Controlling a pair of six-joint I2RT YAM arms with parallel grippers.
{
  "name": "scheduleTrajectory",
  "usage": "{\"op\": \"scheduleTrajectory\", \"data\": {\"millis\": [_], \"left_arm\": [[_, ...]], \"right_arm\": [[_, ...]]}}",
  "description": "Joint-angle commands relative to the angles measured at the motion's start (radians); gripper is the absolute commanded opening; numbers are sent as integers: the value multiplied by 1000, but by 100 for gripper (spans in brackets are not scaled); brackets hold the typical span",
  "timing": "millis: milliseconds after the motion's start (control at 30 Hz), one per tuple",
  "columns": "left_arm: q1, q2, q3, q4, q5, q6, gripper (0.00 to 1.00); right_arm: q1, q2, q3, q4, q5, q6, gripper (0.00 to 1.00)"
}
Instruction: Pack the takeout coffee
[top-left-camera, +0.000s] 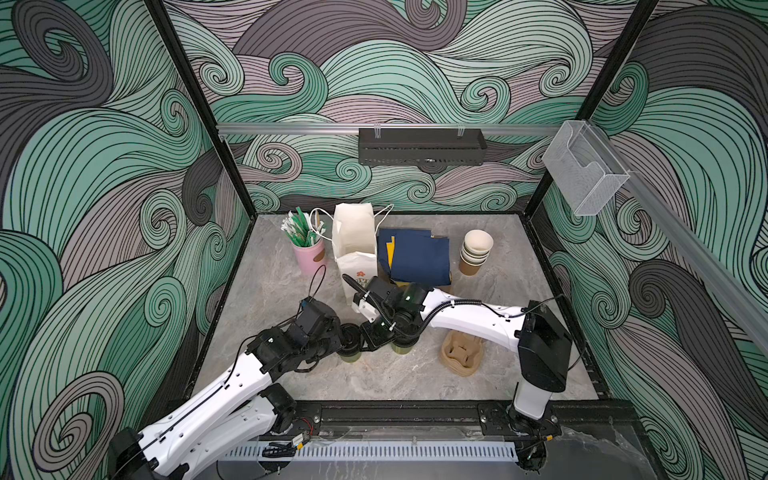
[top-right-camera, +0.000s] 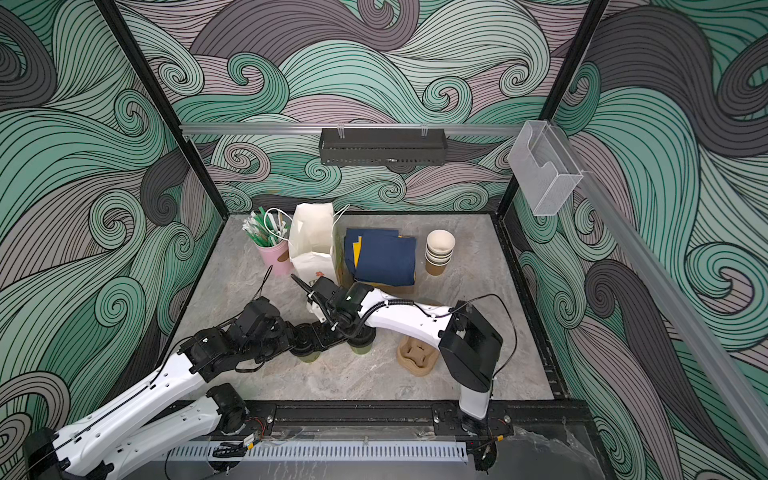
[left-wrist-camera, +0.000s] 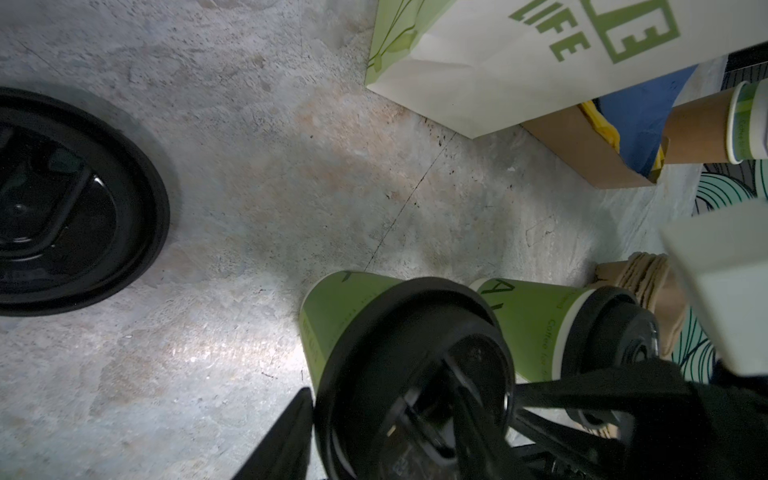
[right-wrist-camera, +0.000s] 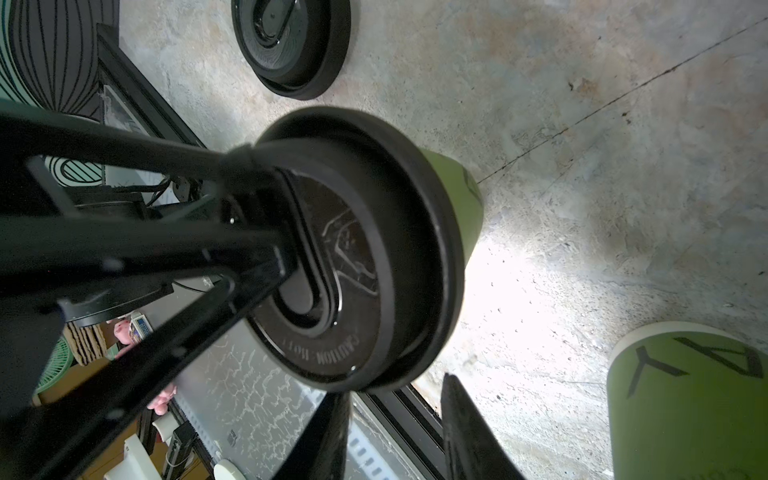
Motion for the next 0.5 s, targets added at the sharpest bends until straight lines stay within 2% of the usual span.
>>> {"op": "scheduleTrajectory", "data": {"millis": [0, 467], "left_arm": [[8, 5, -29, -59, 0, 0, 52], [7, -4, -37, -64, -2, -3, 52]], "right_arm": [[6, 71, -52, -46, 95, -13, 38], [32, 113, -54, -77, 142, -36, 38]]}}
